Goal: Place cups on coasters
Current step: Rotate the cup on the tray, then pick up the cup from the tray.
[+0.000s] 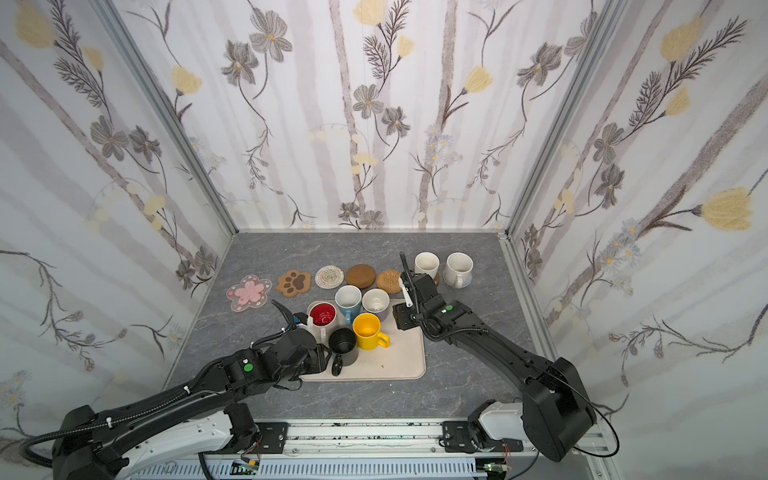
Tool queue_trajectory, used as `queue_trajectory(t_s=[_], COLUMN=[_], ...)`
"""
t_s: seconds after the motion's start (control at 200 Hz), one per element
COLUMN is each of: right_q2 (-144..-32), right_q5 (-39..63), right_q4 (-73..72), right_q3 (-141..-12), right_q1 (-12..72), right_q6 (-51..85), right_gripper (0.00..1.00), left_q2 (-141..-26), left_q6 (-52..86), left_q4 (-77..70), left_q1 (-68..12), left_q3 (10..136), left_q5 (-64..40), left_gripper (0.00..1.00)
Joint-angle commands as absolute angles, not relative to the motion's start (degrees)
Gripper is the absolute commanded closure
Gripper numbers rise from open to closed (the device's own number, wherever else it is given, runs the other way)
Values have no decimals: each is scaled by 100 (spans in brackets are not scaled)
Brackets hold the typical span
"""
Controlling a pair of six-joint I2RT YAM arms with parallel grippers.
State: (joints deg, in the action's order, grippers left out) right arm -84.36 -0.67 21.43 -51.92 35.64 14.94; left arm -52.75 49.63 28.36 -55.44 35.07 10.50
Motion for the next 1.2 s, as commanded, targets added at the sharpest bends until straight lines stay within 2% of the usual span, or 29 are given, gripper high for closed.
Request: queue_trajectory(t_s=[0.0, 0.15, 0.46, 0.899, 1.199], right_q2=[-8350, -8280, -8453, -9507, -10111], right_q5=[21, 33, -35, 26, 105], right_q4=[1907, 2022, 2318, 2475, 2628], right_q3=[-5128, -5071, -5080, -5618, -6019], right_q1=[3666, 3894, 4555, 4662, 4873], right_q6=[1436, 1330, 1149, 836, 598], right_gripper=[36, 37, 31, 30, 43], left_q2=[-5277, -5411, -5720, -5618, -5493], left_q6=[4967, 4670, 3938, 3512, 3394], left_q4=[2883, 2907, 2896, 2806, 2620], left_q1=[-5550, -5509, -4931, -4072, -3491], left_q3=[3710, 4106, 4839, 4762, 4484], left_q5=[1428, 1620, 1439, 886, 443], left_gripper=[47, 41, 29, 23, 18])
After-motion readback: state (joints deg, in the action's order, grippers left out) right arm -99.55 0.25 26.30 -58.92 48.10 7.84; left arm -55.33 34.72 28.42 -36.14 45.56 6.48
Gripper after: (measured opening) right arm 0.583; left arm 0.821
